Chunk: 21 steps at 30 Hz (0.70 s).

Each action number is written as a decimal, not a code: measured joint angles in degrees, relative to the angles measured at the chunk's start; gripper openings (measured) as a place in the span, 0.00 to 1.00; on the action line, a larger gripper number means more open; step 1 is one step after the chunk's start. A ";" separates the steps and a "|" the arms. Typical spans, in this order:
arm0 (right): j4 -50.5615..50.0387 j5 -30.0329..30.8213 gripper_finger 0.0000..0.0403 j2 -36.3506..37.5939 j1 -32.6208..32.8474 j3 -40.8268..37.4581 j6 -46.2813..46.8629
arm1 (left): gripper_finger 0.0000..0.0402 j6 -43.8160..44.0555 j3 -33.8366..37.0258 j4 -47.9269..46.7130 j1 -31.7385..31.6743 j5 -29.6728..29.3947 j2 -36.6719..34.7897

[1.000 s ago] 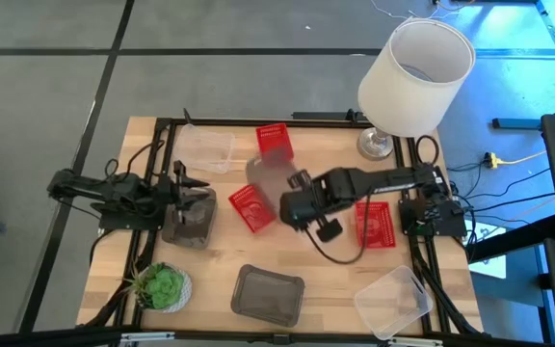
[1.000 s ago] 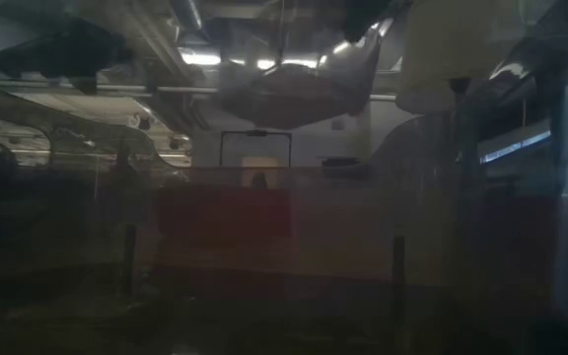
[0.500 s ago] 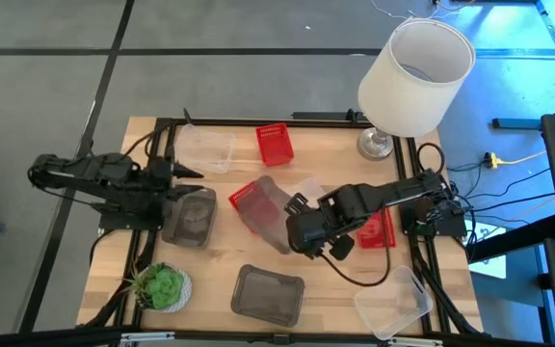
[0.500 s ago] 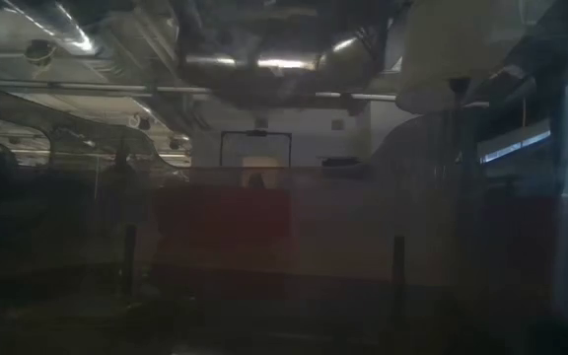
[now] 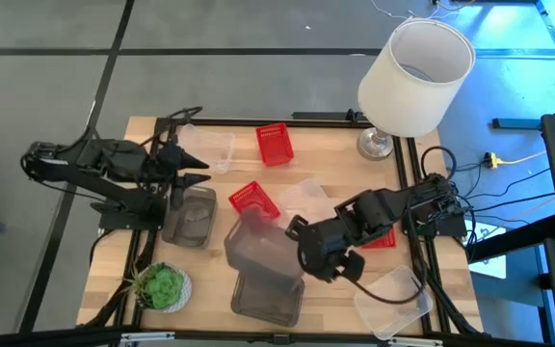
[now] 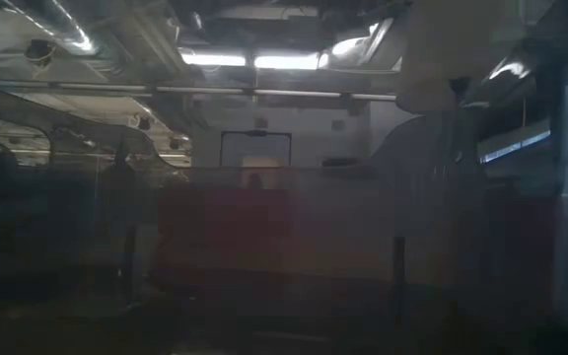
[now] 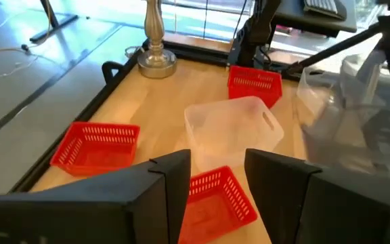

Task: Stack baskets by color
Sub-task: Stack the top black bin on the bottom black bin

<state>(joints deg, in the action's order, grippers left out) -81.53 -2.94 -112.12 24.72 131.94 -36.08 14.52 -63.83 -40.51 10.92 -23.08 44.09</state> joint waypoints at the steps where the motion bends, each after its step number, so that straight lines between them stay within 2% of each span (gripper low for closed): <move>1: 0.56 0.01 0.00 -0.10 0.32 0.00 0.37 | 0.33 -0.20 -0.87 -0.31 0.00 -0.06 0.38; 6: 6.31 -2.71 0.00 -1.79 1.16 -1.27 1.98 | 0.33 -3.06 -3.85 -0.86 0.00 -0.06 1.36; 14: 11.85 -5.93 0.00 -3.64 1.85 -7.15 7.48 | 0.33 -5.68 -4.62 -1.04 0.00 -0.04 1.21; 21: 19.00 -13.61 0.00 -3.71 2.18 -14.94 10.42 | 0.33 -5.70 -4.62 -1.13 0.00 -0.04 1.23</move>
<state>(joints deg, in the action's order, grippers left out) -62.53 -16.55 -115.83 26.89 117.00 -25.66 8.82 -68.45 -41.65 10.92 -23.11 45.32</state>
